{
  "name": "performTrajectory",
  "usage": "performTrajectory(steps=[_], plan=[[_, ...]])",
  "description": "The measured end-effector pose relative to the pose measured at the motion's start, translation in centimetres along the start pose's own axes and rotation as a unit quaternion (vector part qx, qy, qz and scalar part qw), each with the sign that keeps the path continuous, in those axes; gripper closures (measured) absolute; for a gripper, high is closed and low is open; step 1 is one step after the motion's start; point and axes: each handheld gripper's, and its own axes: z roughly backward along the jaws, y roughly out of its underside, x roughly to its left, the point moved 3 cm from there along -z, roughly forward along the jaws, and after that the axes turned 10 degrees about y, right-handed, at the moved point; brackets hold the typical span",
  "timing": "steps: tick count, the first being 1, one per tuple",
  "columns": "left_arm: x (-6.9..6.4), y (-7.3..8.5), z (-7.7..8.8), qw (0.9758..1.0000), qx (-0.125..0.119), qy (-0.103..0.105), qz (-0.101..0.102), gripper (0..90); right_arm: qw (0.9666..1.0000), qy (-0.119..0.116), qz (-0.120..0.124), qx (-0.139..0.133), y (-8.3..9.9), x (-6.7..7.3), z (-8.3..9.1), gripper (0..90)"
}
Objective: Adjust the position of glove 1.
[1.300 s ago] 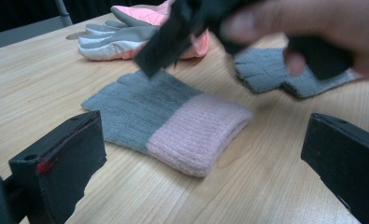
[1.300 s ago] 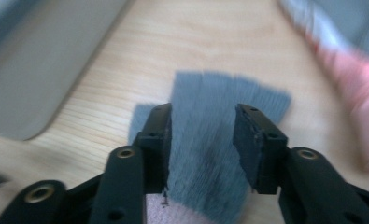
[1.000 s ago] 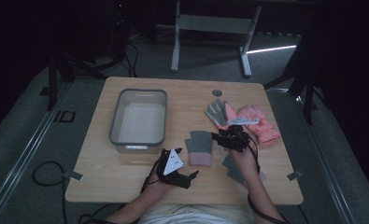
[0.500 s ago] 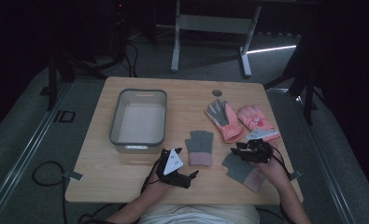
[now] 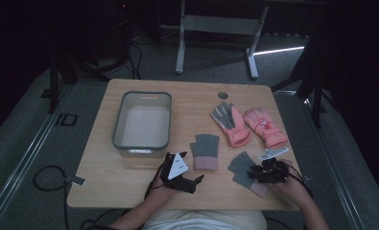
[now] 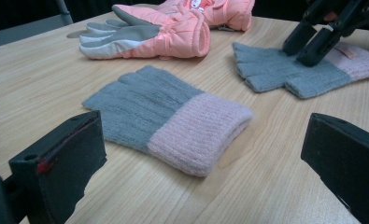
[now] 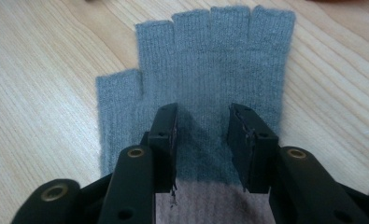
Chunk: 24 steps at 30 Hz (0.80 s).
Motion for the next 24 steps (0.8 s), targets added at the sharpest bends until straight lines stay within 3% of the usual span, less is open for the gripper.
performTrajectory(steps=[3,7,14,15,19,20,22,24], plan=[[0.0,0.0,0.0,1.0000,0.000,0.000,0.000,0.0,1.0000,0.000,-0.007,0.002,0.1,-0.1,-0.1,66.4],[0.0,0.0,0.0,1.0000,0.000,0.000,-0.001,0.0,0.9999,0.012,-0.006,0.010,0.0,0.1,-0.2,79.2],[0.0,0.0,0.0,1.0000,-0.001,0.001,0.002,0.0,0.9994,0.021,-0.023,0.016,-0.4,0.3,0.2,85.2],[0.0,0.0,0.0,1.0000,-0.001,0.000,0.002,0.0,0.9990,0.021,-0.040,0.005,-0.8,0.4,1.1,85.4],[0.0,0.0,0.0,1.0000,-0.001,0.000,0.002,0.0,0.9977,0.033,-0.055,-0.021,-1.6,0.7,2.8,85.5],[0.0,0.0,0.0,1.0000,0.000,0.000,0.002,0.0,0.9948,0.042,-0.080,-0.047,-2.4,0.8,4.4,85.4],[0.0,0.0,0.0,1.0000,-0.001,0.000,0.002,0.0,0.9934,0.048,-0.089,-0.053,-2.6,0.8,4.8,85.4],[0.0,0.0,0.0,1.0000,-0.001,-0.001,0.002,0.0,0.9876,0.068,-0.121,-0.073,-3.2,0.9,6.0,85.4]])
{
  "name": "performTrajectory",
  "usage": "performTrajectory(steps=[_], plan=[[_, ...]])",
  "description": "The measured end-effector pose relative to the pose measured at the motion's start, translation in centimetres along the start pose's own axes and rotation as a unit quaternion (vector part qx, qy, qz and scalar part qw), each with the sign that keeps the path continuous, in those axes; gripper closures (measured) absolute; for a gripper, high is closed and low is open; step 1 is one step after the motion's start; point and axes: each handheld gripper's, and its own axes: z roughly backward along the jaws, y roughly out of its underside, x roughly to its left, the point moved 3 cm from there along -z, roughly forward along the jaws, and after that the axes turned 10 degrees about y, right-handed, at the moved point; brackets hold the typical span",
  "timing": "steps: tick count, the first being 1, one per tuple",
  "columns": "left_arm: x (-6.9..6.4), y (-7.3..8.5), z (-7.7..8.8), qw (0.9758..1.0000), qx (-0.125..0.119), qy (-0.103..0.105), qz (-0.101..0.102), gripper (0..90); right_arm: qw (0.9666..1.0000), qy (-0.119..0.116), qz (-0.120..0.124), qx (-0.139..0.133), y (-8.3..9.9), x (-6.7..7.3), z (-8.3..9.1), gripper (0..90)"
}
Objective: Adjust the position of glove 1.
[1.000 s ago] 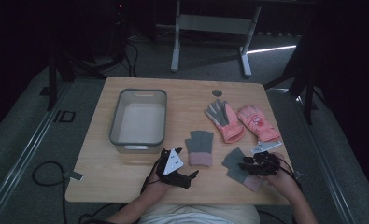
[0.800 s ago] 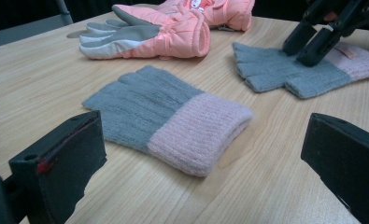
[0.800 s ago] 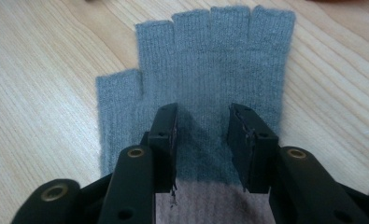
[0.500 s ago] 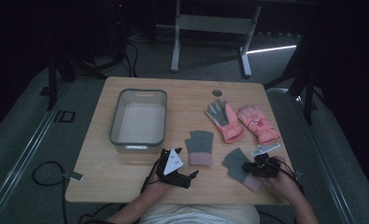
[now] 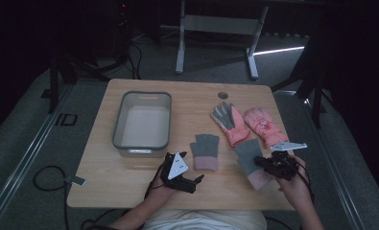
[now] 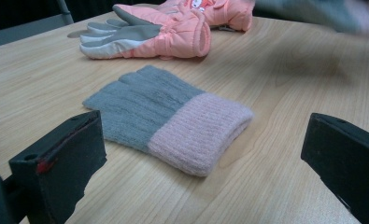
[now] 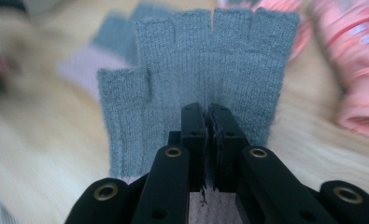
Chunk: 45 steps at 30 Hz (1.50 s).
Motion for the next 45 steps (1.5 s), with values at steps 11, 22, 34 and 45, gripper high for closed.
performTrajectory(steps=[11,22,34,45], plan=[[0.0,0.0,0.0,1.0000,0.000,0.000,-0.001,0.0,0.9865,0.107,-0.123,-0.003,0.8,0.6,0.2,85.4],[-0.1,0.0,0.0,1.0000,0.002,-0.001,-0.007,0.0,0.9782,0.134,-0.155,0.034,3.2,-0.6,-3.5,85.4],[-0.1,0.0,0.0,1.0000,0.002,-0.002,-0.009,0.0,0.9736,0.151,-0.163,0.052,4.3,-1.5,-5.9,79.9],[-0.1,0.0,0.0,1.0000,0.001,0.000,-0.006,0.0,0.9815,0.133,-0.133,0.037,3.8,-1.8,-4.6,72.5]])
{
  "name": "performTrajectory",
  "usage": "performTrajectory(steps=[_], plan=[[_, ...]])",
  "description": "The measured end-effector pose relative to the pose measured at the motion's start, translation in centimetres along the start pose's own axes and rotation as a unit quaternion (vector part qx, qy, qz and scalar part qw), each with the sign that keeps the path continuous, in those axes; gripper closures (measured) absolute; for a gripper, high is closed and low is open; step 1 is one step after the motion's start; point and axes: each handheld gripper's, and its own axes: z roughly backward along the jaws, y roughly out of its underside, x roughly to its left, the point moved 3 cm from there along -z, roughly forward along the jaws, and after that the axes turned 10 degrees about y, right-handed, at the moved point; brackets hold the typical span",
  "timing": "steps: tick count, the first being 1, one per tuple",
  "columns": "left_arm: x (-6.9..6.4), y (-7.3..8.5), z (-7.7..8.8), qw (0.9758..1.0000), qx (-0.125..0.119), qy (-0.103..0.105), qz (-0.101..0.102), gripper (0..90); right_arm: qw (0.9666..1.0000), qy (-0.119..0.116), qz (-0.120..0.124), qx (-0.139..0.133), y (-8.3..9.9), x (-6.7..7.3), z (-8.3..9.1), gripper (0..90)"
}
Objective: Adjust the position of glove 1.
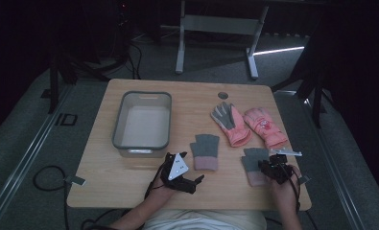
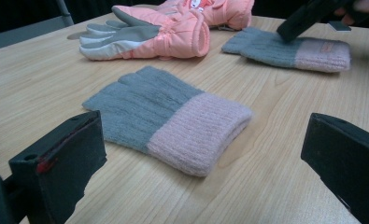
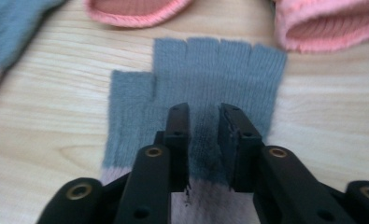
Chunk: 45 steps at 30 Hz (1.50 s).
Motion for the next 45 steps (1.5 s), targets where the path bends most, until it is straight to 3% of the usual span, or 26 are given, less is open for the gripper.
performTrajectory(steps=[3,5,6,7,13,18,22,31,34,38,45], plan=[[0.0,0.0,0.0,1.0000,-0.001,0.001,0.002,0.0,0.9977,-0.039,0.051,-0.022,-0.3,-0.3,0.7,66.7],[0.1,0.0,0.0,1.0000,-0.002,0.001,0.003,0.0,0.9977,-0.039,0.051,-0.022,-0.3,-0.3,0.7,66.7],[0.1,0.0,0.0,1.0000,-0.001,0.001,0.003,0.0,0.9967,-0.042,0.067,-0.020,-0.3,-0.4,0.8,65.7],[0.0,0.0,0.0,1.0000,-0.001,0.000,0.002,0.0,0.9936,-0.052,0.099,-0.018,-0.3,-0.5,0.8,63.9],[0.0,0.0,0.0,1.0000,0.001,0.001,-0.001,0.0,0.9900,-0.065,0.125,-0.004,-0.2,-0.8,0.3,60.9],[0.0,0.0,0.0,1.0000,0.001,0.000,-0.002,0.0,0.9907,-0.067,0.119,-0.003,-0.3,-0.9,0.0,60.5],[-0.1,0.0,0.0,1.0000,0.001,-0.001,-0.002,0.0,0.9910,-0.060,0.119,0.017,0.3,-0.5,-0.8,63.5],[-0.1,0.0,0.0,1.0000,0.000,-0.001,-0.005,0.0,0.9935,-0.030,0.108,0.021,0.6,0.2,-0.9,84.5],[-0.1,0.0,0.0,1.0000,0.000,-0.001,-0.003,0.0,0.9947,-0.029,0.096,0.022,0.5,0.2,-0.8,85.4],[-0.1,0.0,0.0,1.0000,0.000,-0.001,-0.002,0.0,0.9968,-0.028,0.073,0.016,-0.3,0.0,0.4,85.9],[-0.1,0.0,0.0,1.0000,0.000,-0.001,-0.003,0.0,0.9981,-0.019,0.051,-0.030,-3.6,0.7,3.7,85.8]])
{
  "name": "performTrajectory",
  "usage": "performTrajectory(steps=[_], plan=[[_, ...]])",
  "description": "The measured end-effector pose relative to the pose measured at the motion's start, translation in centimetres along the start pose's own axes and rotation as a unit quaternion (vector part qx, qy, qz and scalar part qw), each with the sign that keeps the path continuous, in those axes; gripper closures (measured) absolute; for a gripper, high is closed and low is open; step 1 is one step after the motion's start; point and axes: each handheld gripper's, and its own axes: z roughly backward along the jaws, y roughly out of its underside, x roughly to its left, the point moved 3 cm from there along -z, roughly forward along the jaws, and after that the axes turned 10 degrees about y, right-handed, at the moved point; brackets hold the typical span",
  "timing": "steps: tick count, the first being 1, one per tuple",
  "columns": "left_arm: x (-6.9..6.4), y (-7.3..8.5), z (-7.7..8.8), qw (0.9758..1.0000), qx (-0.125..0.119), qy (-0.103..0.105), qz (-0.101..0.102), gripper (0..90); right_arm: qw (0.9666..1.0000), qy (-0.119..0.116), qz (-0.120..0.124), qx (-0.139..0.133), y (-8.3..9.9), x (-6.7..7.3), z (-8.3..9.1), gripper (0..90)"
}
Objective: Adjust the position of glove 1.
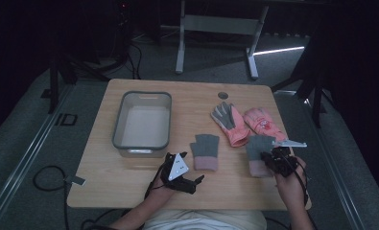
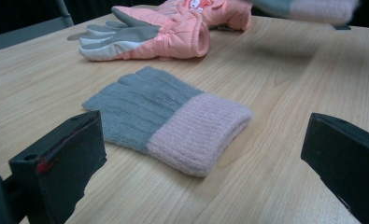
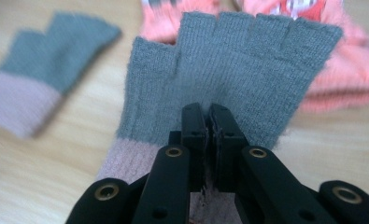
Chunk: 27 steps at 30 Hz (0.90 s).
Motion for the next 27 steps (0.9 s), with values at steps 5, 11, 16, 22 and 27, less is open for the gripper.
performTrajectory(steps=[5,11,16,22,27], plan=[[0.0,0.0,0.0,1.0000,0.000,-0.001,-0.001,0.0,0.9998,-0.001,-0.003,-0.020,-2.4,1.0,0.9,85.8],[0.0,0.0,0.1,1.0000,0.001,0.001,-0.001,0.0,0.9994,-0.008,0.001,-0.035,-4.6,2.7,1.4,85.8],[0.0,0.0,0.0,1.0000,-0.001,0.000,0.000,0.0,0.9986,-0.020,0.006,-0.048,-6.3,4.6,1.5,85.8],[0.0,0.0,0.0,1.0000,-0.001,0.001,-0.002,0.0,0.9971,-0.042,0.008,-0.064,-7.8,7.2,1.4,85.7],[0.0,0.0,0.0,1.0000,-0.002,0.001,-0.003,0.0,0.9966,-0.056,0.006,-0.060,-8.2,9.0,0.8,85.6]])
